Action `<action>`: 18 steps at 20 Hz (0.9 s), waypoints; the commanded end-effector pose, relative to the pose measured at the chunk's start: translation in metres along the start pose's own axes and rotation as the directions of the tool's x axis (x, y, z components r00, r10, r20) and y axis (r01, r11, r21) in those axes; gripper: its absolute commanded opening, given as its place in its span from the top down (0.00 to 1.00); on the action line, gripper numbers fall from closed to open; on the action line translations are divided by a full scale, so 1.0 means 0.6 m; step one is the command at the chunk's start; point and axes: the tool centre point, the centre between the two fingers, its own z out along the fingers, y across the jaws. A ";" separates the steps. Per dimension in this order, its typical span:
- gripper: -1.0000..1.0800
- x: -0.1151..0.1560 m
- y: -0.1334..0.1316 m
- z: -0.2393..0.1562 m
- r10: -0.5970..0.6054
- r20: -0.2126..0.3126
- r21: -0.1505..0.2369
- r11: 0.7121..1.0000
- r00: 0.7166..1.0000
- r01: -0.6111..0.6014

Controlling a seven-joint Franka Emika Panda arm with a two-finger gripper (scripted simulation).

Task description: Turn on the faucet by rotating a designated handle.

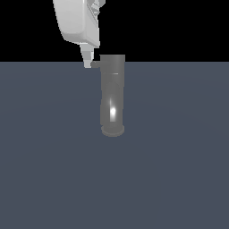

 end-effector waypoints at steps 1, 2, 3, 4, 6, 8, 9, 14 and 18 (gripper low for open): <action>1.00 0.021 0.014 0.000 0.009 -0.001 -0.003 1.000 1.000 -0.009; 1.00 0.021 0.014 0.000 0.009 -0.001 -0.003 1.000 1.000 -0.009; 1.00 0.009 0.008 0.000 0.001 -0.001 -0.001 1.000 1.000 -0.001; 1.00 0.019 0.008 0.000 0.001 -0.001 -0.001 1.000 1.000 -0.001; 1.00 0.040 0.007 0.000 0.002 -0.001 -0.001 1.000 1.000 -0.002; 1.00 0.061 0.006 0.000 0.003 -0.001 -0.001 1.000 1.000 -0.003; 1.00 0.071 0.005 0.000 0.003 -0.001 -0.001 1.000 1.000 -0.003; 1.00 0.122 0.003 0.000 0.006 -0.001 -0.002 1.000 1.000 -0.006; 1.00 0.163 0.001 0.000 0.008 -0.001 -0.003 1.000 1.000 -0.008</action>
